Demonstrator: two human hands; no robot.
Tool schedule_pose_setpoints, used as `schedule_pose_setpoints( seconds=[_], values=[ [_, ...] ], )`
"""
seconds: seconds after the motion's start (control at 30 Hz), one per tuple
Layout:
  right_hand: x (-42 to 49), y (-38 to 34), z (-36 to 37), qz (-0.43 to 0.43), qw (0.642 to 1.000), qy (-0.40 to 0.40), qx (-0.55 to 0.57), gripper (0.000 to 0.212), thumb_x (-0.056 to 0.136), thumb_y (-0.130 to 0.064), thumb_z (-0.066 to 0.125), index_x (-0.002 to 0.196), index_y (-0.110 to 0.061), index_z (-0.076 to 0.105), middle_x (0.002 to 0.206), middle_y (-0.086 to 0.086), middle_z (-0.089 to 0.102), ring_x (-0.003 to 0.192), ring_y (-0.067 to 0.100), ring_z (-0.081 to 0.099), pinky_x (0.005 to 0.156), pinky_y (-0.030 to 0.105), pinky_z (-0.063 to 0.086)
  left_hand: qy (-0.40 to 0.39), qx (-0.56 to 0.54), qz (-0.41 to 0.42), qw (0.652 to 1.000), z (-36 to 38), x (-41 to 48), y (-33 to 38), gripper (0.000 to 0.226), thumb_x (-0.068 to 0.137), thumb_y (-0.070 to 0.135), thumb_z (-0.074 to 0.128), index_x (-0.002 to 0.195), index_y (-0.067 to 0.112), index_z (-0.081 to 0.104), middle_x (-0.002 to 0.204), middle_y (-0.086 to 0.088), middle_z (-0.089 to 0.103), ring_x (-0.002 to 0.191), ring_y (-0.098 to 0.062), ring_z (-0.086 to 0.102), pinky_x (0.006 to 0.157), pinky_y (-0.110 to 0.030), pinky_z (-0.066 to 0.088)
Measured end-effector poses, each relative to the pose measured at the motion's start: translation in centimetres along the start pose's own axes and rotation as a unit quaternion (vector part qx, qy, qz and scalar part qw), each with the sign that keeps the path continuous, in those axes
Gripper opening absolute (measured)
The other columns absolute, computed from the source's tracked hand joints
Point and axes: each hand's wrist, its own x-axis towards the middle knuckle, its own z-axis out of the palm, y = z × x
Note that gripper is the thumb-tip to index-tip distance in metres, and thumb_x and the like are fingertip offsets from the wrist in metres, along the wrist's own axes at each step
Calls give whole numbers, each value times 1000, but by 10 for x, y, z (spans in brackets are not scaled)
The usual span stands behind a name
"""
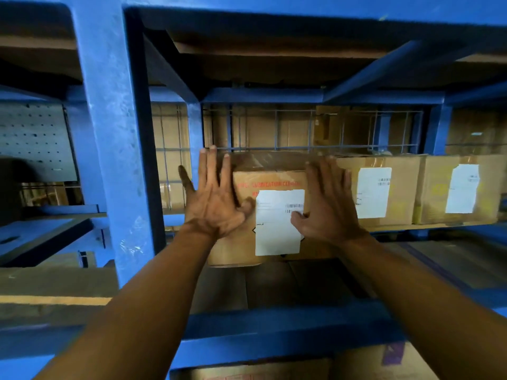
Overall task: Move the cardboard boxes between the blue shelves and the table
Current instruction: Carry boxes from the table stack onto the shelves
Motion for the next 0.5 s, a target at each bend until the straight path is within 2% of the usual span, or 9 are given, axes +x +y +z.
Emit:
schedule_pose_setpoints(
  seconds=[0.07, 0.2, 0.3, 0.5],
  values=[
    [-2, -2, 17, -28, 999, 26, 5, 101, 78, -56, 57, 156, -11, 11, 164, 8, 0, 150, 25, -5, 120, 47, -4, 45, 18, 19, 999, 11, 2, 0, 96, 87, 76, 18, 154, 12, -7, 160, -11, -15, 146, -27, -19, 115, -56, -10],
    [9, -3, 41, -42, 997, 59, 5, 88, 89, -57, 43, 156, -10, 8, 163, 7, 0, 151, 25, -1, 121, 47, 5, 85, 35, 90, 992, 36, 5, 3, 69, 98, 50, 14, 155, 15, -3, 161, -12, -7, 148, -27, -8, 117, -54, 1],
    [25, 1, 57, -38, 997, 68, -2, 85, 93, -60, 33, 156, -10, 7, 163, 8, 1, 150, 27, 2, 121, 48, 8, 91, 13, 69, 993, 58, 15, 11, 67, 98, 49, 17, 154, 18, -6, 161, -9, -6, 148, -26, -8, 117, -53, -1],
    [46, 19, 96, -37, 996, 77, -23, 81, 95, -58, 33, 154, -6, 17, 162, 13, 13, 150, 28, 5, 121, 46, 6, 121, 32, 68, 990, 94, 40, 17, 71, 96, 49, 26, 154, 13, 10, 161, -12, 9, 148, -28, 0, 117, -55, 4]
  ],
)
